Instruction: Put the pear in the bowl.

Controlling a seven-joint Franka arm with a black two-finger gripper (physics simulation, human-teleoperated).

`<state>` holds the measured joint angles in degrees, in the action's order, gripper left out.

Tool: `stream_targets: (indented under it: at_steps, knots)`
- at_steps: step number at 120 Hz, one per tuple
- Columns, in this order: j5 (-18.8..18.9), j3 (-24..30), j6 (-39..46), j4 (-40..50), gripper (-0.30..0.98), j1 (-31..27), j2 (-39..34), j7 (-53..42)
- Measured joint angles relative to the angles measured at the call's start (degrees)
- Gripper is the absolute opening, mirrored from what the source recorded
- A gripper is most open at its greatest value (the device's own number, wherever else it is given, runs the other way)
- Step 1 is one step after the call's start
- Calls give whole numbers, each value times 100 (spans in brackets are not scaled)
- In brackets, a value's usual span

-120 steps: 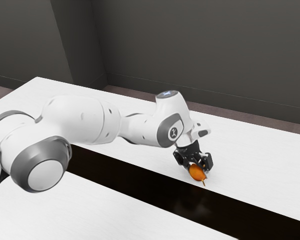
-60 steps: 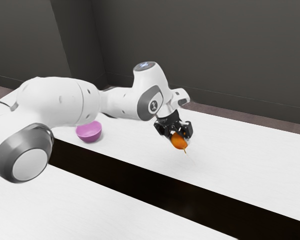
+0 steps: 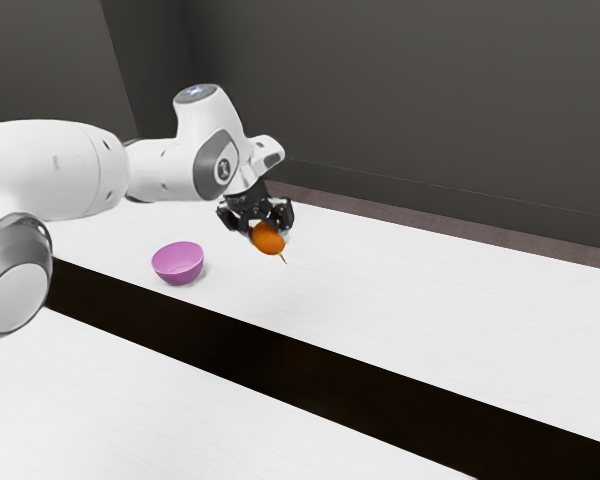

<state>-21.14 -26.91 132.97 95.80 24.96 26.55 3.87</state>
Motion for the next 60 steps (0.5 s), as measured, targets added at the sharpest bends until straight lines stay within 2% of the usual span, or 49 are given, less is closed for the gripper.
stream_targets:
  at_steps: [43,60]
  knots:
    - [-11,-997,-43,659,31,-58,-336,4]
    - [-12,-1159,-55,819,32,-190,-462,-1]
